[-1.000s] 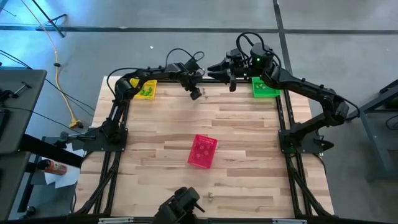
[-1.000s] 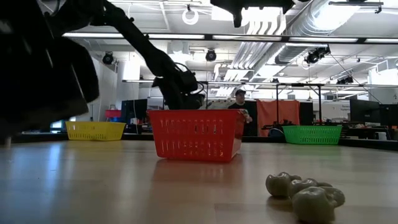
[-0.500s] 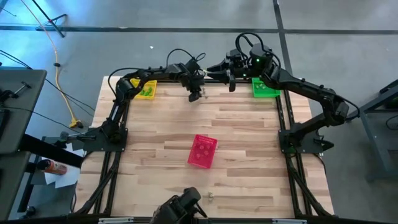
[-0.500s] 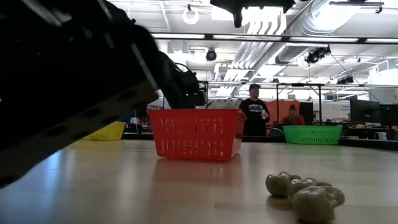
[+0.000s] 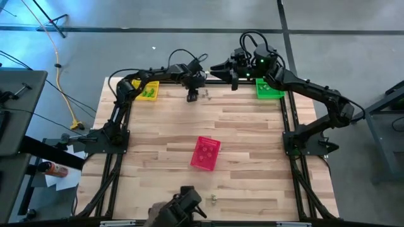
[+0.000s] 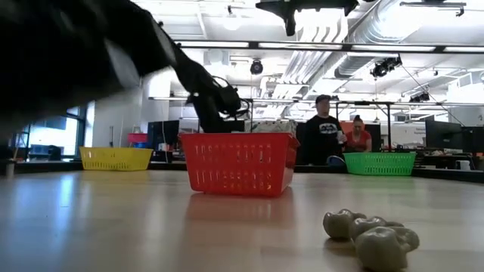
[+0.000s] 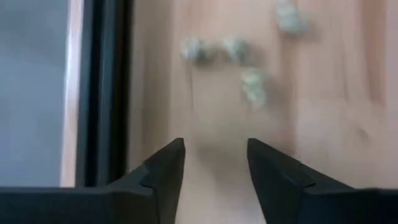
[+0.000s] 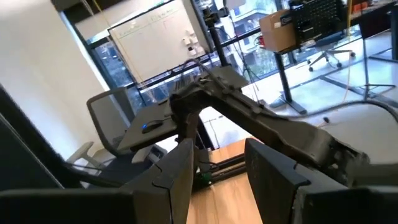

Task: Sort Halloween decoration
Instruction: Put the white skull toy into the green bin

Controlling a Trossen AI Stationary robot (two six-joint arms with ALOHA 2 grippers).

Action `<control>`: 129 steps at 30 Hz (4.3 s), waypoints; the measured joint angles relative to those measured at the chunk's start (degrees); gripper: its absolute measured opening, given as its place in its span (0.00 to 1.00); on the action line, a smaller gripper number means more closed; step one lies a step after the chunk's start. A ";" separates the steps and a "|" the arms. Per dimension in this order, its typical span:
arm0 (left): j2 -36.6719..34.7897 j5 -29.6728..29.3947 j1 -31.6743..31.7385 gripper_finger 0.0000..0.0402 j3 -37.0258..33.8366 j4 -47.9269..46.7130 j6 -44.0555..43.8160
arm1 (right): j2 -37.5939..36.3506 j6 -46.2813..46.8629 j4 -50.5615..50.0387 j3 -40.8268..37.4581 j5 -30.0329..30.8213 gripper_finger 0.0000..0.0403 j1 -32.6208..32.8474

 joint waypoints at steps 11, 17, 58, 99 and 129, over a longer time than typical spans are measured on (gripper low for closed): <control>-18.42 5.49 7.16 0.08 -0.01 -3.63 -9.09 | 0.00 -2.66 -2.03 0.00 10.88 0.35 -2.04; -28.70 16.51 12.91 0.01 -2.77 -2.33 -16.91 | 0.00 -3.07 -9.23 0.00 15.94 0.35 -3.21; -68.29 7.83 -1.54 0.00 -53.39 52.47 -56.50 | 33.91 27.63 -15.03 -3.04 10.81 0.00 -10.44; -68.28 11.07 -1.54 0.00 -52.84 52.82 -62.97 | 53.16 2.96 -52.76 38.32 7.96 0.00 -4.42; -68.28 11.00 -1.58 0.00 -52.84 52.81 -64.46 | 55.29 7.90 -54.81 36.30 15.17 0.00 -5.69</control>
